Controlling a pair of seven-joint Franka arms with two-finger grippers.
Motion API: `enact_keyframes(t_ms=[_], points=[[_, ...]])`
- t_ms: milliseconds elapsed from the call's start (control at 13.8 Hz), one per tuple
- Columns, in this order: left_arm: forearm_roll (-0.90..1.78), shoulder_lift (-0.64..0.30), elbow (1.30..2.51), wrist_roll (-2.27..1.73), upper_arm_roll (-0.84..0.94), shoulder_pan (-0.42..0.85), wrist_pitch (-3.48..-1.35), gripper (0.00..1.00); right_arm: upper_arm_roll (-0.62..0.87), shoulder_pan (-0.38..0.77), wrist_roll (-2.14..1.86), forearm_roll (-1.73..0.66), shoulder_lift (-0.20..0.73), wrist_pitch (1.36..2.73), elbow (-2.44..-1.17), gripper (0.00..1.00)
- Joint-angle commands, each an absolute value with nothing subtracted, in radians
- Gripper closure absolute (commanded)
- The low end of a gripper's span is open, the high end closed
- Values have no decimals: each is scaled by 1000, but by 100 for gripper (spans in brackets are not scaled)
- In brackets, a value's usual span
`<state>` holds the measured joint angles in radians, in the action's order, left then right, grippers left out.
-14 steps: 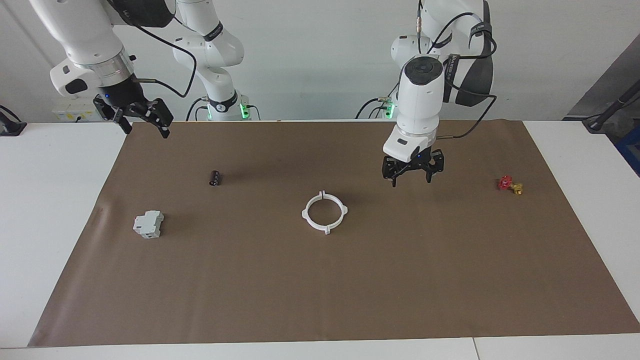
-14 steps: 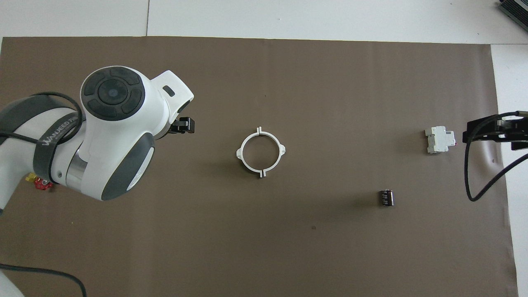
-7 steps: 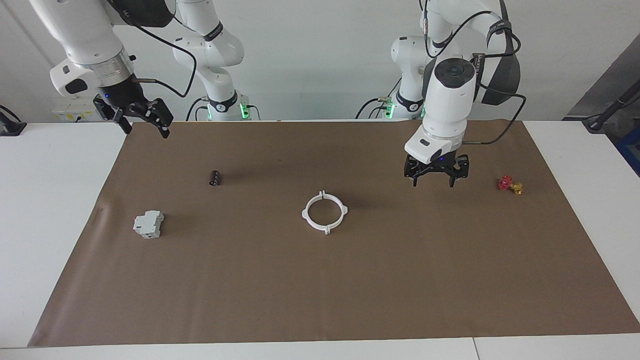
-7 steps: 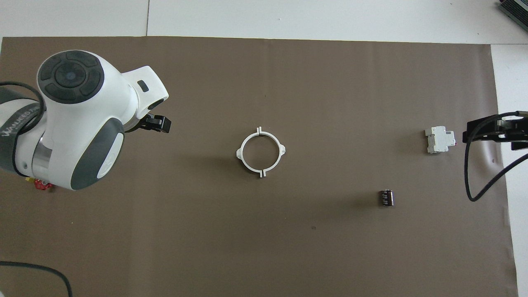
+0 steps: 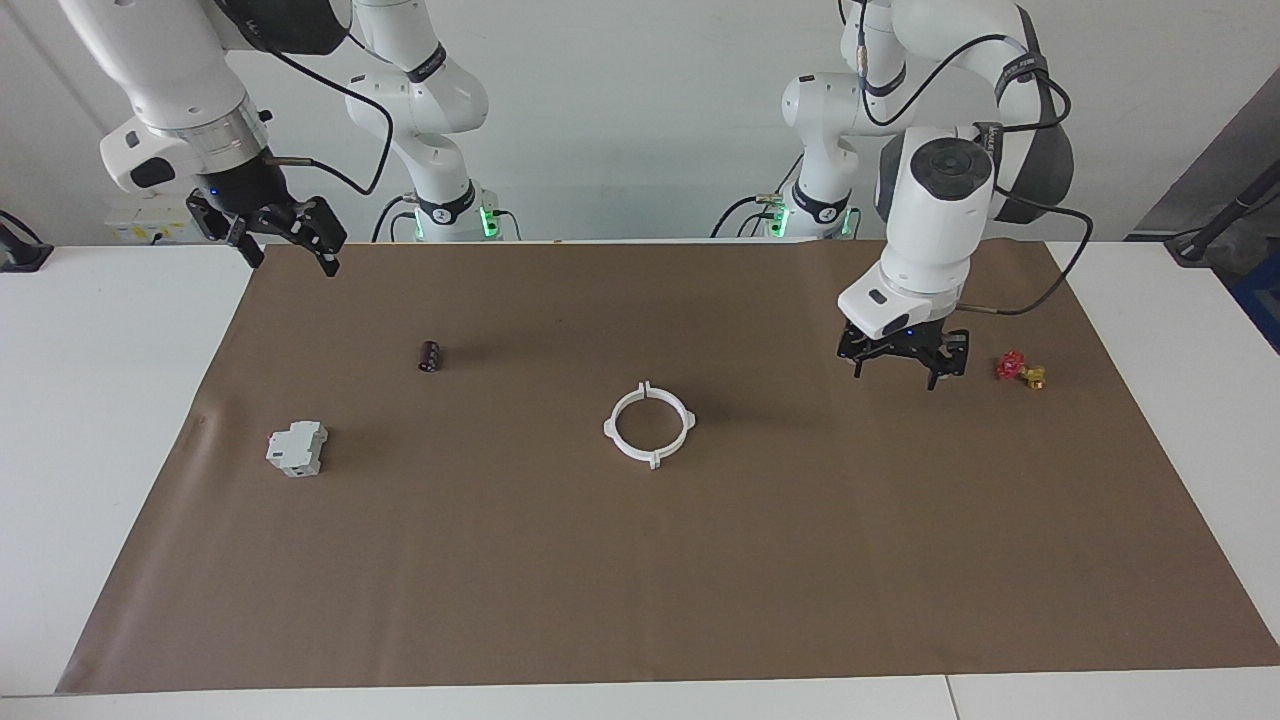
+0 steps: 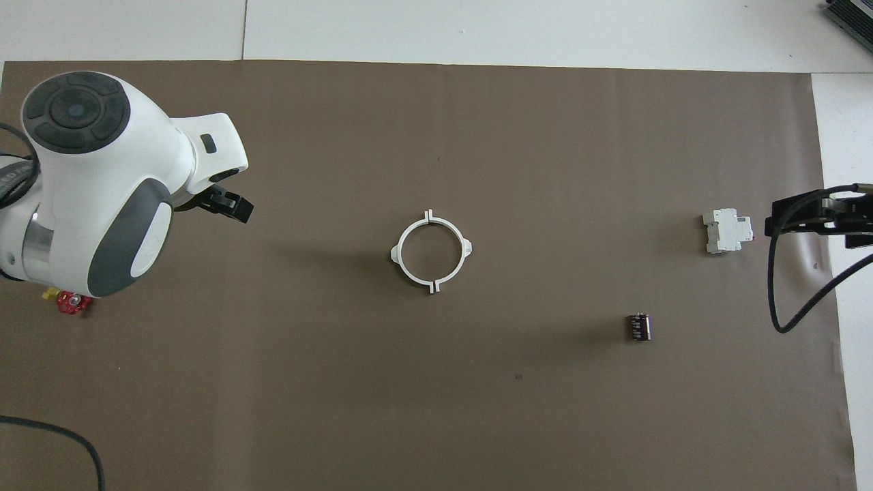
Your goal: Assemble drain pipe with both arms
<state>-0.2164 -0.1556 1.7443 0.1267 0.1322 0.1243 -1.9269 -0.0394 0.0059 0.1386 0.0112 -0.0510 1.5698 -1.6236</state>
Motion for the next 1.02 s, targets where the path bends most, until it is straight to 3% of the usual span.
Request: enact_keyframes(t_ms=[0,653,944], points=[[-227,-167,1741,246,144,54,-1962,0,-37,0,121,-6,-55,1565,-1628,0],[-127,-164,1730,367,144,-135,-1968,0,-35,0,121,-6,-55,1565,-1628,0],[-127,-167,1730,360,146,-135,-1968,0,-37,0,121,-6,-55,1565,-1628,0]])
